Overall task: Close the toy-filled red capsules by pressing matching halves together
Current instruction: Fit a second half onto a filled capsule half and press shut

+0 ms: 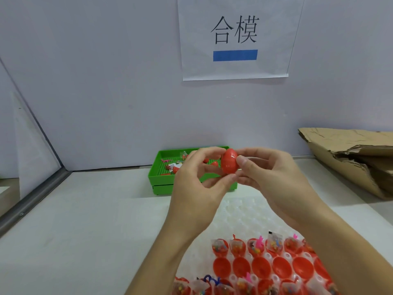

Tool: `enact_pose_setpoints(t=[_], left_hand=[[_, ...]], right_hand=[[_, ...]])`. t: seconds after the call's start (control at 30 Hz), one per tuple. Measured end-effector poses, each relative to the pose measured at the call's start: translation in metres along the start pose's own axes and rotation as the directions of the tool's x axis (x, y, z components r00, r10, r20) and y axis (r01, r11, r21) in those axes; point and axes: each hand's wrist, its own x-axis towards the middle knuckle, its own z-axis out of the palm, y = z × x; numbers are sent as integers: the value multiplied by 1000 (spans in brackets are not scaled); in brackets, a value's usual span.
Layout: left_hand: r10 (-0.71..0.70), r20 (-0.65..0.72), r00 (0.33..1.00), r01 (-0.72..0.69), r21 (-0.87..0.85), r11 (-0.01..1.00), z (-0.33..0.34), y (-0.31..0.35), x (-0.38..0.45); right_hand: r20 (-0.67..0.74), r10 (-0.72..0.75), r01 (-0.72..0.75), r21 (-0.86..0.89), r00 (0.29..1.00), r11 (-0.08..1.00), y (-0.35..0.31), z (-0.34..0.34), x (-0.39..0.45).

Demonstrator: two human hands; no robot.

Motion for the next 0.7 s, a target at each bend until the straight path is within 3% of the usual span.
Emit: enact_pose_setpoints(t=[0.17, 0.3, 0.4, 0.53, 0.7], left_hand=[[-4, 33, 999, 4, 3, 1000, -1, 1, 1], [25, -60, 998, -18, 111, 994, -4, -1, 1], [87, -128, 988, -51, 264, 963, -6, -4, 2], [196, -97, 976, -124, 493, 861, -4, -8, 2], [215, -40, 976, -151, 592, 792, -4, -10, 2]], right_hand=[[150, 4, -25, 133, 989, 991, 1, -2, 1], [124, 1, -18, 138, 992, 990, 3, 0, 1], [92, 12, -12, -3, 996, 1000, 3, 4, -1], [58, -39, 52, -244, 998, 968, 3, 12, -5], [10, -44, 45, -261, 999, 964, 7, 19, -7]])
